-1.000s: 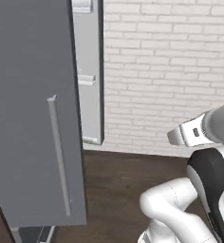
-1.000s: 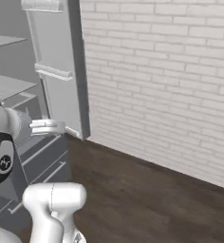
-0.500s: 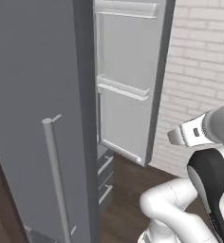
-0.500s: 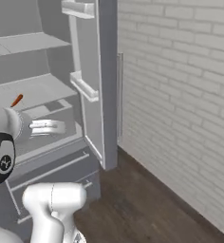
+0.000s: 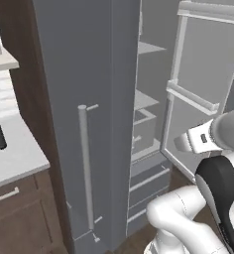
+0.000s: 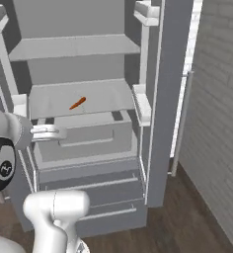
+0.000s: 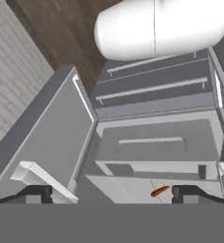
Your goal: Place one carrot and one steak in each tupperware on the nearby counter, to pack two identical lunches.
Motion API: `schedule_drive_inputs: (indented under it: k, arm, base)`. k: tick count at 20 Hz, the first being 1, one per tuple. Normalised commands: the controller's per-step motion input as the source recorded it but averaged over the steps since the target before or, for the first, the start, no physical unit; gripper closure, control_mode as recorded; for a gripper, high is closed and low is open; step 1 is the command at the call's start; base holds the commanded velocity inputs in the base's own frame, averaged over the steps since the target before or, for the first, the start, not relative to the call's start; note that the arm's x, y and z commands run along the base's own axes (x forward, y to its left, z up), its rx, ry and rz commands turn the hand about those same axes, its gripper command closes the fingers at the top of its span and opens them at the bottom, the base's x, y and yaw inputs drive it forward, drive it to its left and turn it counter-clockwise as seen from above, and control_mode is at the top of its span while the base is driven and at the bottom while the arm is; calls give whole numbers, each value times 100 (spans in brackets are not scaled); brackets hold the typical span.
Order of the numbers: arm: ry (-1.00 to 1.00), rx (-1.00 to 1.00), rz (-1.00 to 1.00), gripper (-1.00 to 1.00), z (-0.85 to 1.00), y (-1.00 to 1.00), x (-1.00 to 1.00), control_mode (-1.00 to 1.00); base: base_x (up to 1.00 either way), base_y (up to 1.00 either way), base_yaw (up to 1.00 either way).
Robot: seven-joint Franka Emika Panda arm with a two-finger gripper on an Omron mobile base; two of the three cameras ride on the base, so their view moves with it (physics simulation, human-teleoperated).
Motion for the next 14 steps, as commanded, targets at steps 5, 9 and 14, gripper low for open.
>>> schedule_drive_inputs:
  k: [5, 9, 14]
  arm:
    - [0, 0, 0, -100, 0, 0, 0, 100]
    - [0, 0, 0, -100, 0, 0, 0, 100]
    - [0, 0, 0, -100, 0, 0, 0, 100]
  base:
    - [22, -42, 45]
    - [32, -36, 37]
    - [31, 0, 19]
